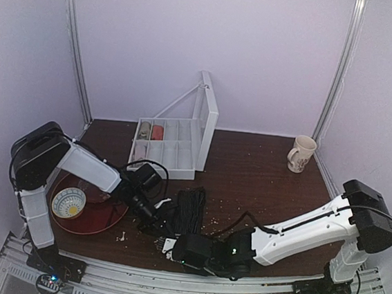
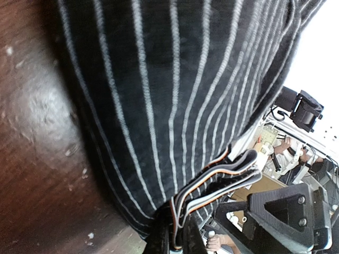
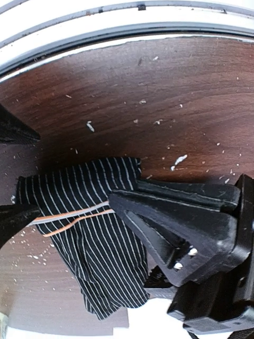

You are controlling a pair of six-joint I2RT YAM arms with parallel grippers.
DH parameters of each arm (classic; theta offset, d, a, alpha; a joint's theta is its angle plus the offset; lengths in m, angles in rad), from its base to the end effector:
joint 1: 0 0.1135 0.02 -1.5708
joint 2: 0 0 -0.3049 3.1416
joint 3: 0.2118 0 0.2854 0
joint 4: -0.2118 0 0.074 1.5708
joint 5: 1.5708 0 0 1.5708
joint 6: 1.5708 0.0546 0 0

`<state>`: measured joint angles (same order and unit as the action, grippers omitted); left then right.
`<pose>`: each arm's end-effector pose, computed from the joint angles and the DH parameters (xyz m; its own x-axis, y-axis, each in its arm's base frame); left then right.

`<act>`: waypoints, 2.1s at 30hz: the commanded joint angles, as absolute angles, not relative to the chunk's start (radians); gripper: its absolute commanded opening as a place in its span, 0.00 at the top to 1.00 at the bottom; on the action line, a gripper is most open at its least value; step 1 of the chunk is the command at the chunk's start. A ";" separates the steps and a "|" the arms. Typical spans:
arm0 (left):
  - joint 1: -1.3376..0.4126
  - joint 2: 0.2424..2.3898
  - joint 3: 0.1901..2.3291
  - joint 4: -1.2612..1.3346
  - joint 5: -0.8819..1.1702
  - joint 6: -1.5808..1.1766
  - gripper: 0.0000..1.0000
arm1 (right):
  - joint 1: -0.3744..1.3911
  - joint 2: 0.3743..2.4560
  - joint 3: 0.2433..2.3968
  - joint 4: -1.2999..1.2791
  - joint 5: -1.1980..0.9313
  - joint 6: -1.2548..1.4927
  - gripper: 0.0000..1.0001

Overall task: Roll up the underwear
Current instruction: Roll the underwear at the center of the board.

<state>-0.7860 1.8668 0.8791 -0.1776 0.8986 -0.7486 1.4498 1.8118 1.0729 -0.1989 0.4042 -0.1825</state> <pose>0.2208 -0.2815 0.1060 -0.9241 0.3255 0.2004 0.0406 0.6049 -0.7953 0.0712 0.4073 0.1659 0.0648 -0.8491 -0.5242 -0.8876 0.1910 -0.4192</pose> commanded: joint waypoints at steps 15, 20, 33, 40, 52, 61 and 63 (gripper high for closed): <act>-0.780 1.864 0.842 -0.168 0.931 -0.745 1.00 | 1.455 1.954 1.145 -0.239 0.512 -0.312 0.63; -0.779 1.861 0.838 -0.167 0.938 -0.744 1.00 | 1.454 1.984 1.153 -0.234 0.511 -0.326 0.63; -0.779 1.858 0.834 -0.182 0.947 -0.733 1.00 | 1.438 2.037 1.165 -0.249 0.460 -0.319 0.78; -0.773 1.862 0.844 -0.204 0.954 -0.718 1.00 | 1.437 2.014 1.138 -0.264 0.444 -0.300 0.94; -0.746 1.790 0.872 -0.243 0.937 -0.724 0.93 | 1.401 1.945 1.189 -0.326 0.285 -0.242 1.00; -0.673 1.689 0.887 -0.322 0.904 -0.706 0.73 | 1.351 1.911 1.242 -0.399 0.115 -0.192 1.00; -0.655 1.667 0.884 -0.336 0.897 -0.706 0.72 | 1.338 1.906 1.246 -0.401 0.087 -0.183 1.00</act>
<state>-0.6827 1.7210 0.8654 -0.2871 0.9188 -0.7227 1.3556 1.9297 1.2198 -0.3157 0.1993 -0.2230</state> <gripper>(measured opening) 0.275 0.072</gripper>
